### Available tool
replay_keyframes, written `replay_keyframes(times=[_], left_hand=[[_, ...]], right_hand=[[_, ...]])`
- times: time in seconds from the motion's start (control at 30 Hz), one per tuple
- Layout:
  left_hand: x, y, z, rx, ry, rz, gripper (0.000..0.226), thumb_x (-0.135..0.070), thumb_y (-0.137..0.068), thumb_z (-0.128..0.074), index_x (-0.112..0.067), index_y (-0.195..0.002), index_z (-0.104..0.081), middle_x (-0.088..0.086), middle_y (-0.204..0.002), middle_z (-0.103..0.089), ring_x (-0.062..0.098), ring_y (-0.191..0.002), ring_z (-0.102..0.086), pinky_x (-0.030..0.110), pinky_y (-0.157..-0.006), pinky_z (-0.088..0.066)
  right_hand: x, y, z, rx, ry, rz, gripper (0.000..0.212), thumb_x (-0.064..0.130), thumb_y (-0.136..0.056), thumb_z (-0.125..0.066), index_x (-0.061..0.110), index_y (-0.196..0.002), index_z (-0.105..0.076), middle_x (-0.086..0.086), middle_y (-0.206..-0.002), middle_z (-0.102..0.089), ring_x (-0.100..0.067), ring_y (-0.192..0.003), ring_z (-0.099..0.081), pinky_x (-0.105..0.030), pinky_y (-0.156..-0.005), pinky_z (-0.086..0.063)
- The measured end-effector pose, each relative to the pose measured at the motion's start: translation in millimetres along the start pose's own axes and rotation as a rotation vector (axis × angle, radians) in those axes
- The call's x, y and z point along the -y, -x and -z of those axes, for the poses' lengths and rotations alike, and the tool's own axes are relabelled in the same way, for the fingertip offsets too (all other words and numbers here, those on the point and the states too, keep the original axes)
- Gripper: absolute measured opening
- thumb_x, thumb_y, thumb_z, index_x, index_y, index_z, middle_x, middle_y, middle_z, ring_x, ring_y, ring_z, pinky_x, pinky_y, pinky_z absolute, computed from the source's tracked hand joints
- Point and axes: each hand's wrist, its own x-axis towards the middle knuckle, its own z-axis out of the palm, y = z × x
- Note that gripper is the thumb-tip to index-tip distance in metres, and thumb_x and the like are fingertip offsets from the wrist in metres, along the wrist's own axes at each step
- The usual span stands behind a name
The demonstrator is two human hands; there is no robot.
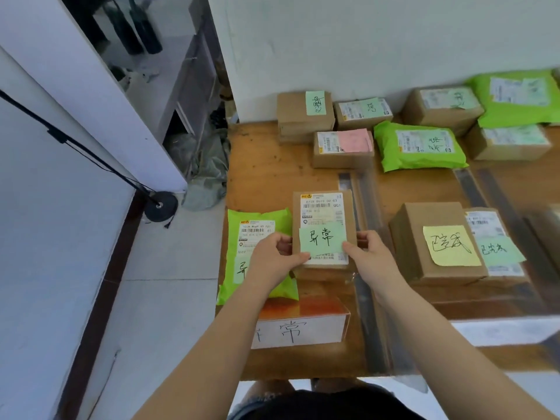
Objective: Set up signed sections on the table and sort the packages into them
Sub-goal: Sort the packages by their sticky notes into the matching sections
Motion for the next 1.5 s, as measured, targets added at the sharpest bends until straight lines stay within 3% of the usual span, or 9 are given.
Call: replay_keyframes(times=[0.3,0.4,0.47,0.53,0.67,0.73,0.87,1.13,1.5], left_hand=[[18,-14,-1,0.119,-0.177,-0.003,0.029,-0.018,-0.073,-0.077,-0.015,-0.091,-0.056,-0.010,-0.081,-0.060,0.000,-0.070,-0.056,0.013,-0.060,-0.045],[22,-16,-2,0.129,-0.230,-0.028,0.031,-0.019,-0.074,-0.077,-0.014,-0.097,-0.057,-0.008,-0.085,-0.061,0.008,-0.075,-0.060,0.022,-0.070,-0.050],[21,-18,-2,0.121,-0.268,-0.069,0.028,-0.021,-0.075,-0.075,-0.017,-0.096,-0.056,-0.011,-0.085,-0.060,0.005,-0.075,-0.058,0.018,-0.068,-0.047],[15,-23,0,0.077,-0.325,-0.138,0.024,-0.025,-0.079,-0.071,-0.021,-0.097,-0.055,-0.015,-0.084,-0.056,0.003,-0.076,-0.053,0.014,-0.065,-0.040],[-10,-44,11,-0.035,-0.391,-0.277,0.037,-0.032,-0.087,-0.060,-0.014,-0.120,-0.055,-0.002,-0.112,-0.060,0.012,-0.102,-0.053,0.024,-0.083,-0.039],[-30,-62,17,-0.068,-0.436,-0.341,0.043,-0.032,-0.090,-0.056,-0.013,-0.128,-0.050,0.002,-0.123,-0.057,0.015,-0.112,-0.052,0.024,-0.088,-0.038],[-71,-101,20,-0.105,-0.474,-0.376,0.044,-0.033,-0.091,-0.054,-0.018,-0.132,-0.046,-0.001,-0.131,-0.052,0.014,-0.118,-0.048,0.024,-0.089,-0.035],[-91,-181,-10,-0.089,-0.400,-0.246,0.046,-0.030,-0.089,-0.058,-0.019,-0.132,-0.045,0.000,-0.131,-0.052,0.013,-0.114,-0.051,0.022,-0.085,-0.037],[-63,-274,-54,-0.033,-0.321,-0.025,0.061,-0.036,-0.088,-0.058,-0.017,-0.141,-0.034,0.002,-0.140,-0.047,0.019,-0.125,-0.047,0.037,-0.099,-0.045]], right_hand=[[-16,-10,-14,-0.041,0.096,-0.081,0.033,0.022,-0.092,-0.053,0.013,-0.122,-0.046,-0.001,-0.112,-0.060,-0.015,-0.091,-0.060,-0.019,-0.051,-0.047],[-24,-12,-18,-0.065,0.107,-0.073,0.024,0.019,-0.093,-0.050,0.015,-0.117,-0.048,-0.002,-0.114,-0.062,-0.004,-0.079,-0.059,-0.015,-0.043,-0.046],[-25,-12,-21,-0.073,0.111,-0.056,0.019,0.018,-0.093,-0.050,0.021,-0.112,-0.047,-0.002,-0.116,-0.062,-0.001,-0.077,-0.057,-0.014,-0.042,-0.046],[-18,-13,-22,-0.095,0.161,0.007,0.025,0.019,-0.091,-0.053,0.021,-0.115,-0.047,0.000,-0.120,-0.059,-0.002,-0.083,-0.054,-0.013,-0.047,-0.047],[16,-26,-14,-0.186,0.254,0.196,0.048,0.024,-0.090,-0.059,0.017,-0.134,-0.042,0.004,-0.132,-0.047,0.001,-0.101,-0.043,-0.003,-0.070,-0.038],[39,-40,-3,-0.223,0.270,0.255,0.051,0.028,-0.089,-0.059,0.019,-0.136,-0.041,0.004,-0.138,-0.044,-0.007,-0.118,-0.043,-0.017,-0.089,-0.033],[85,-81,27,-0.327,0.292,0.342,0.041,0.024,-0.088,-0.058,0.018,-0.128,-0.050,0.002,-0.130,-0.053,-0.007,-0.111,-0.046,-0.021,-0.088,-0.031],[108,-191,70,-0.326,0.300,0.218,0.035,0.024,-0.088,-0.059,0.012,-0.120,-0.056,-0.005,-0.121,-0.061,-0.020,-0.109,-0.054,-0.024,-0.084,-0.035],[77,-291,60,-0.187,0.355,0.105,0.049,0.020,-0.086,-0.061,0.009,-0.131,-0.047,-0.009,-0.130,-0.056,-0.025,-0.117,-0.051,-0.025,-0.087,-0.035]])
